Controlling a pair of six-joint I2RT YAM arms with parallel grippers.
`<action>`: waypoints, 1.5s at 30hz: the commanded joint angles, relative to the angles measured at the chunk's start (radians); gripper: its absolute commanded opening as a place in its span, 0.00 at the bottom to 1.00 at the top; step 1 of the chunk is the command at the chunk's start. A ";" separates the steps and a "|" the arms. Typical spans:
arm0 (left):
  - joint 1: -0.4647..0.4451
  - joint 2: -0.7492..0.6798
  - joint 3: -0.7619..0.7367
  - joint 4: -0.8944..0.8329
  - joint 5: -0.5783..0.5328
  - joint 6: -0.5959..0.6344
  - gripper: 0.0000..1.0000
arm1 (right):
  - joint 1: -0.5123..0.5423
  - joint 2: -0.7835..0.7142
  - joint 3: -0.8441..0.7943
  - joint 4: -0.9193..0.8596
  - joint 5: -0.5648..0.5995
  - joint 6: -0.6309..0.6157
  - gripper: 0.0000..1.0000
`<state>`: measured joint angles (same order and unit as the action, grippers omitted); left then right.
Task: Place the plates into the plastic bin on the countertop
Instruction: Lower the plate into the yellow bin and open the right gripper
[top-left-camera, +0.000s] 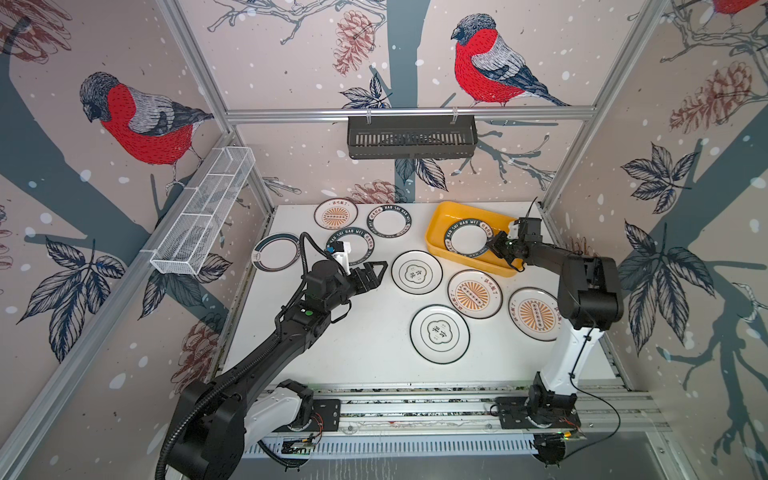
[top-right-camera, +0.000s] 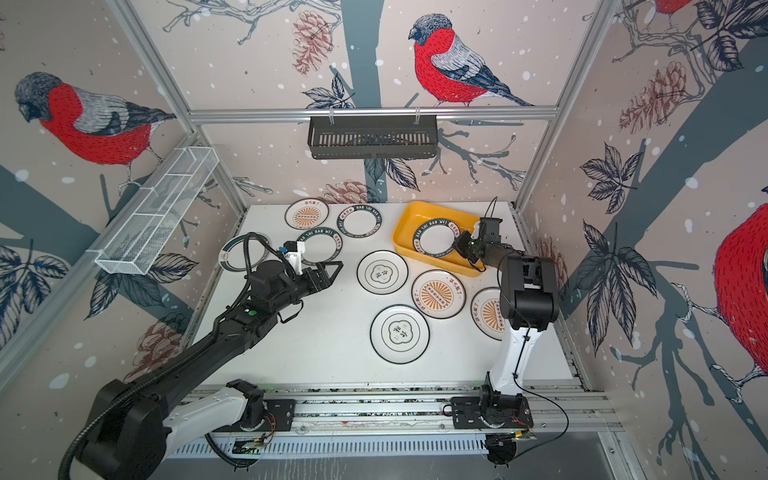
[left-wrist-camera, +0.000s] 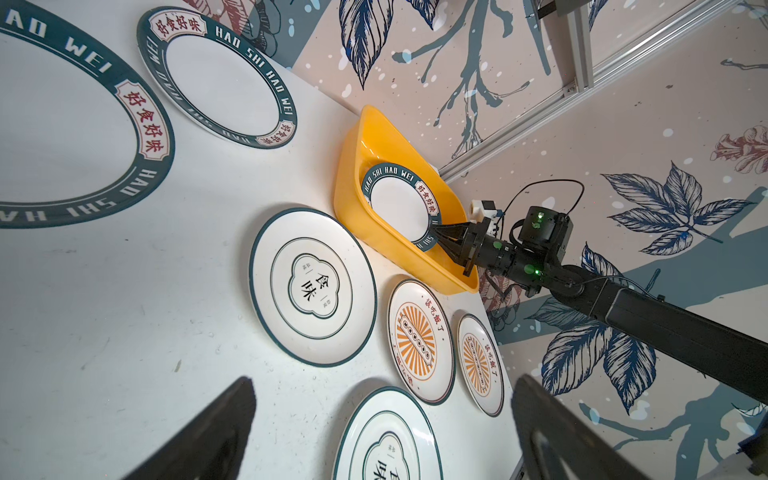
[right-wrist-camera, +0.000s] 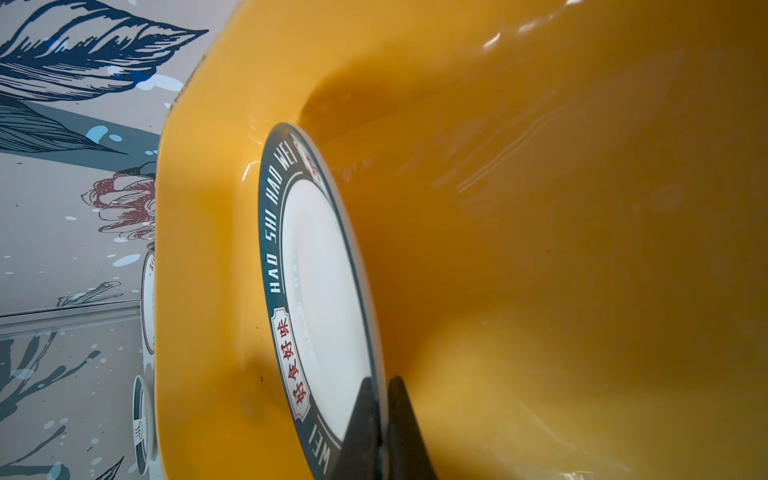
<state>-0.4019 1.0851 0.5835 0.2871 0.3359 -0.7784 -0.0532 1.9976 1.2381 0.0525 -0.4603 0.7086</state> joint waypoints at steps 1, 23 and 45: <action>0.000 -0.007 -0.008 0.048 -0.013 0.004 0.96 | 0.000 0.019 0.014 0.000 0.024 -0.001 0.02; 0.000 -0.022 -0.020 0.025 -0.033 0.008 0.96 | -0.012 0.070 0.106 -0.159 0.174 -0.037 0.11; 0.000 0.001 -0.023 0.024 -0.031 0.014 0.96 | -0.004 -0.010 0.130 -0.091 0.126 -0.153 0.50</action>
<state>-0.4019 1.0840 0.5617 0.2794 0.3107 -0.7773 -0.0624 2.0121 1.3598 -0.0750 -0.3164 0.6003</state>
